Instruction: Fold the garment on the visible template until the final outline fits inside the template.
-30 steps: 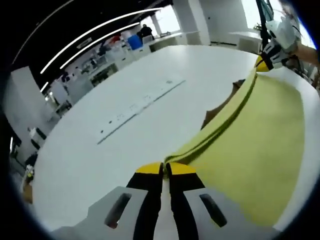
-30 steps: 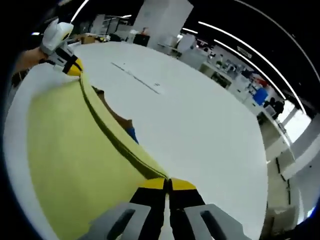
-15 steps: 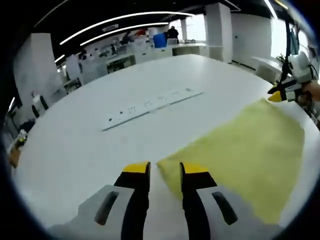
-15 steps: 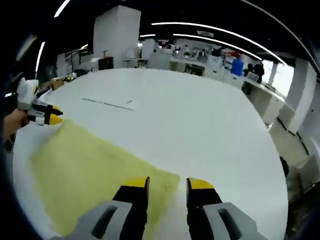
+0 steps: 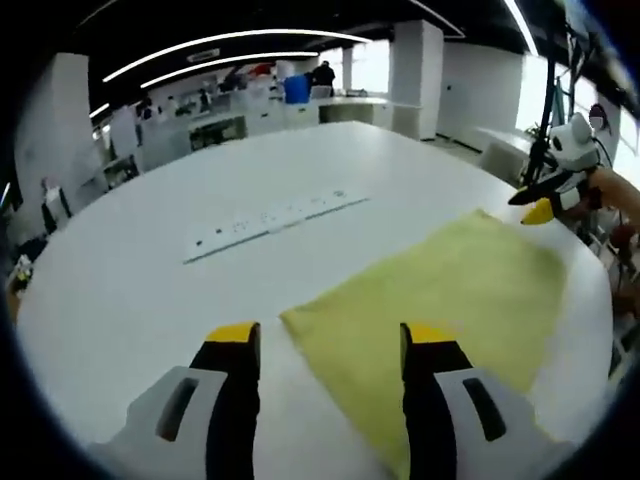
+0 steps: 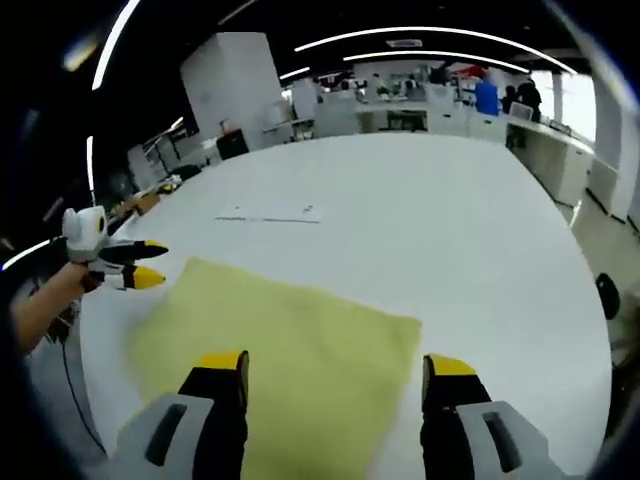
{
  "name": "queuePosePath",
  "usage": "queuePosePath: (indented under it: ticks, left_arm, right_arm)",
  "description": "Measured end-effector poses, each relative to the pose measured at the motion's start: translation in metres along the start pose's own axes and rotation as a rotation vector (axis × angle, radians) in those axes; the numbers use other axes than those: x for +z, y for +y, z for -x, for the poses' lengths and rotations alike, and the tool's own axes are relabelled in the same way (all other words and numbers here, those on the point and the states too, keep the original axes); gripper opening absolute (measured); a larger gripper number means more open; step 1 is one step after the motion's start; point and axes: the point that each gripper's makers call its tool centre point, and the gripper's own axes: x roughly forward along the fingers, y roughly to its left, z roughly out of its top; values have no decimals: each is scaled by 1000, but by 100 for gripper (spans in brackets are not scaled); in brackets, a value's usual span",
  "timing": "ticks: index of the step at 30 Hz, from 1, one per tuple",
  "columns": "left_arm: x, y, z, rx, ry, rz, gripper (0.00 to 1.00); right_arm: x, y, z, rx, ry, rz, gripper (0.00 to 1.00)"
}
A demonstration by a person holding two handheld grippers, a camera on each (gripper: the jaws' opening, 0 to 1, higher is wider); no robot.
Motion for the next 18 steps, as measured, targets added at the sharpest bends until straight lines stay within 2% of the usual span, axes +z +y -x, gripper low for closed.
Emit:
queuePosePath:
  ticks: [2, 7, 10, 18]
  left_arm:
    - [0, -3, 7, -11, -14, 2, 58]
    - [-9, -13, 19, -36, -14, 24, 61]
    - [-12, -25, 29, -79, -50, 38, 65]
    - [-37, -38, 50, -121, -20, 24, 70]
  right_arm:
    - [-3, 4, 5, 6, 1, 27, 75]
    - [-14, 16, 18, 47, 11, 31, 80]
    - [-23, 21, 26, 68, 26, 27, 80]
    - [-51, 24, 47, 88, 49, 26, 78]
